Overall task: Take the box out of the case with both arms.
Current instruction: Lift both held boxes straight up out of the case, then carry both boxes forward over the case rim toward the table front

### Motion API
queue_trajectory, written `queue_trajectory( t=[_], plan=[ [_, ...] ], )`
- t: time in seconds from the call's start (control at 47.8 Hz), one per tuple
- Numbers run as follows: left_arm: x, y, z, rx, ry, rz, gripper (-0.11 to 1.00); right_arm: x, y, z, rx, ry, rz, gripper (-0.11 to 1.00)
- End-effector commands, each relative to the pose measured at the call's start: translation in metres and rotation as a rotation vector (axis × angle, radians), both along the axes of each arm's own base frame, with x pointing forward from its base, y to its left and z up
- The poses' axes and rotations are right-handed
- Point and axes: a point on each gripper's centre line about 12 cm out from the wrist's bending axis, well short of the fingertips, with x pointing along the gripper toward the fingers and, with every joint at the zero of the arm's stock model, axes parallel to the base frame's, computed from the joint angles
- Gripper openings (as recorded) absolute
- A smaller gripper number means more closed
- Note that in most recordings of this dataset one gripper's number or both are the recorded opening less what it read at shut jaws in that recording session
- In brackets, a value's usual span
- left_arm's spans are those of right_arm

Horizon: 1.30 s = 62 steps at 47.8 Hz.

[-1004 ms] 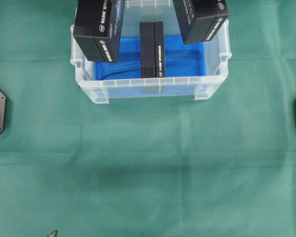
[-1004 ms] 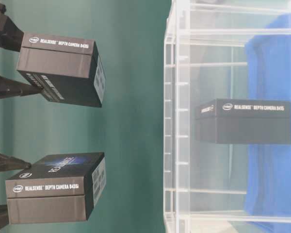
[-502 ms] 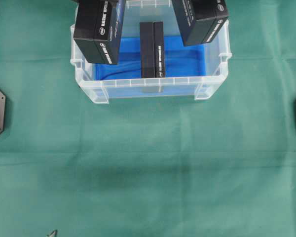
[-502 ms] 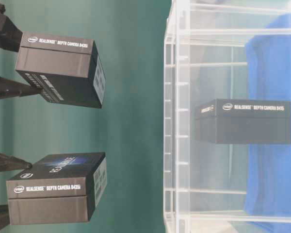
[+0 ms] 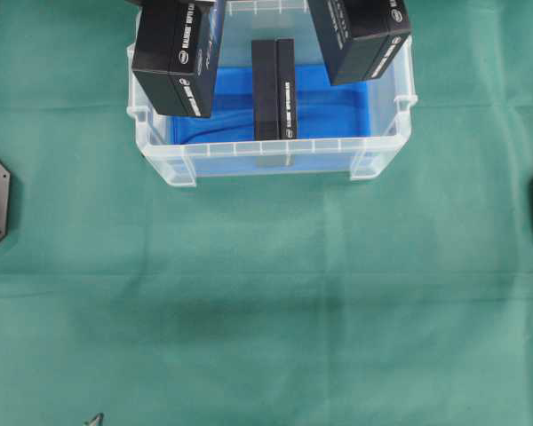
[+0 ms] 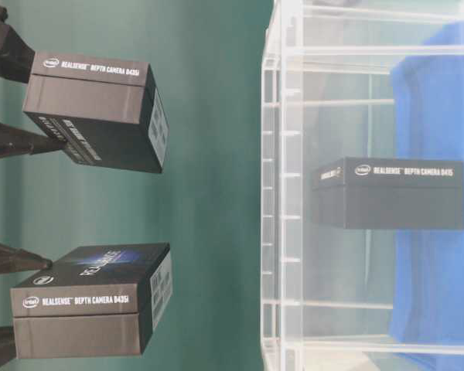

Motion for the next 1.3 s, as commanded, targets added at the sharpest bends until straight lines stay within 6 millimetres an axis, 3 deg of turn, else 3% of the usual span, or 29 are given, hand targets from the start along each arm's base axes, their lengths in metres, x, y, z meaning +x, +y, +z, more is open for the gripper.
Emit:
queue_trajectory(
  t=[0.0, 0.795, 1.109, 1.276],
  plan=[
    [-0.009, -0.003, 0.015, 0.014, -0.043, 0.0, 0.64, -0.012, 0.004, 0.024, -0.019, -0.066, 0.0, 0.67],
    [-0.008, -0.006, 0.015, 0.014, -0.042, -0.007, 0.64, -0.014, 0.007, 0.021, -0.006, -0.039, -0.006, 0.67],
    [-0.004, -0.023, 0.013, 0.007, -0.04, -0.031, 0.64, -0.013, 0.028, 0.019, 0.017, -0.015, -0.001, 0.67],
    [-0.003, -0.045, 0.01, -0.007, -0.033, -0.05, 0.64, -0.012, 0.051, 0.018, 0.026, 0.003, 0.0, 0.67]
  ],
)
